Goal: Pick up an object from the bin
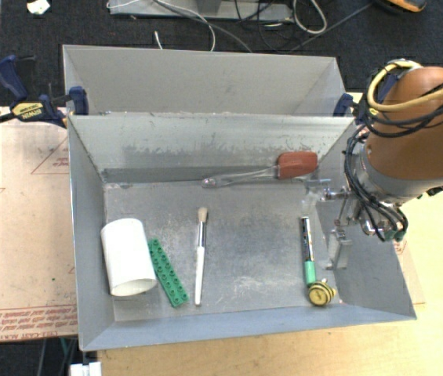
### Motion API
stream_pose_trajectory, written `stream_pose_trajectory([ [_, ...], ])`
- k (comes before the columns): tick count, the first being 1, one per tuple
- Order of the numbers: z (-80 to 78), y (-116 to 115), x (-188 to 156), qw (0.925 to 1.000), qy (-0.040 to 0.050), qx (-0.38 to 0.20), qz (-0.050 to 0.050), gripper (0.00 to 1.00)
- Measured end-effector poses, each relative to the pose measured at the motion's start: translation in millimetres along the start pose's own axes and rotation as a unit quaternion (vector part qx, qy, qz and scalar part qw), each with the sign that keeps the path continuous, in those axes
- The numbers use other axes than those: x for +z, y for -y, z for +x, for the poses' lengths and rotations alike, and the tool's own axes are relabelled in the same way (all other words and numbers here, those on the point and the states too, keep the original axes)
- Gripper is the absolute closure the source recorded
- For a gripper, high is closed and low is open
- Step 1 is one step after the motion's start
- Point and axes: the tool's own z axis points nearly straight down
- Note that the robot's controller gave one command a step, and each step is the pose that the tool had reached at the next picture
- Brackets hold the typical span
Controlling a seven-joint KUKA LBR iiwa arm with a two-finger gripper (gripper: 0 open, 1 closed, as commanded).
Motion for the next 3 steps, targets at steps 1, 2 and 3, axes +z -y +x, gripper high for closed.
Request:
stream_pose_trajectory([
  [1, -1.0, 12.9, 41.5, 0.9989, -0.0010, -0.046, 0.001, 0.00],
  [2, 16.1, -17.3, 121.8, 0.9996, 0.0019, -0.028, 0.000, 0.00],
  [3, 11.4, 49.5, 148.1, 0.9932, 0.0059, -0.116, 0.002, 0.00],
])
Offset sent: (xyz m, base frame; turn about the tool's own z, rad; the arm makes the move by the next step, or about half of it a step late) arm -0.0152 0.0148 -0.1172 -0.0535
